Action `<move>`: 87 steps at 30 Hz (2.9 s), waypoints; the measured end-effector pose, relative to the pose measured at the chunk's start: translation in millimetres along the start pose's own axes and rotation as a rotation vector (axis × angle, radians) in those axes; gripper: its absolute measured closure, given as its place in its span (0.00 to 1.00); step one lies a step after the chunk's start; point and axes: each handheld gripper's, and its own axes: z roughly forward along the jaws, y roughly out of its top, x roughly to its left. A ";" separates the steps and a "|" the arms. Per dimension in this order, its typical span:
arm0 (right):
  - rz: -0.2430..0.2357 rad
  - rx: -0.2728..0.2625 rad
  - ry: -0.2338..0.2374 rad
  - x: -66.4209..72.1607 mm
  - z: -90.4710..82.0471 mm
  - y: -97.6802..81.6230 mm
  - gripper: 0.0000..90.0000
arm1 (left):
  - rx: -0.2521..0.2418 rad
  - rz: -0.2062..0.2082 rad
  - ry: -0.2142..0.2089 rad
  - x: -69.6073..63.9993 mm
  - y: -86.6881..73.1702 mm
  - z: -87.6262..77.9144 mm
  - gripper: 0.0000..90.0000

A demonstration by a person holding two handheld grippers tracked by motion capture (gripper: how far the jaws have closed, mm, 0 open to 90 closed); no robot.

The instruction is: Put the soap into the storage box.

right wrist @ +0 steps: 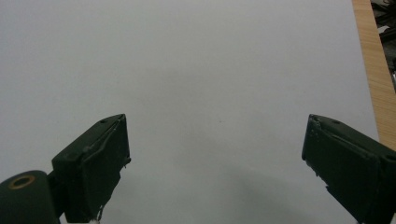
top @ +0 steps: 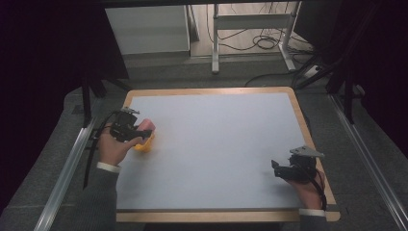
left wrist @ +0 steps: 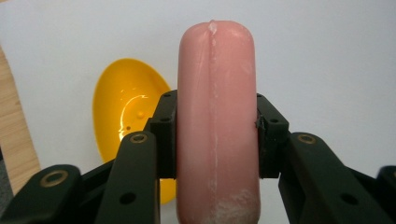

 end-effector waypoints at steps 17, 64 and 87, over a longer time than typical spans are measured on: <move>-0.004 0.003 -0.001 0.1 1.2 -0.6 0.08 | 0.022 -0.051 0.031 19.1 -0.8 14.7 0.67; -0.011 0.009 -0.004 0.5 2.5 -1.2 0.08 | -0.013 -0.111 0.046 34.0 -16.1 35.3 0.29; -0.023 -0.002 -0.003 3.9 2.7 0.4 0.08 | -0.187 -0.031 -0.091 -8.9 -83.3 3.2 0.28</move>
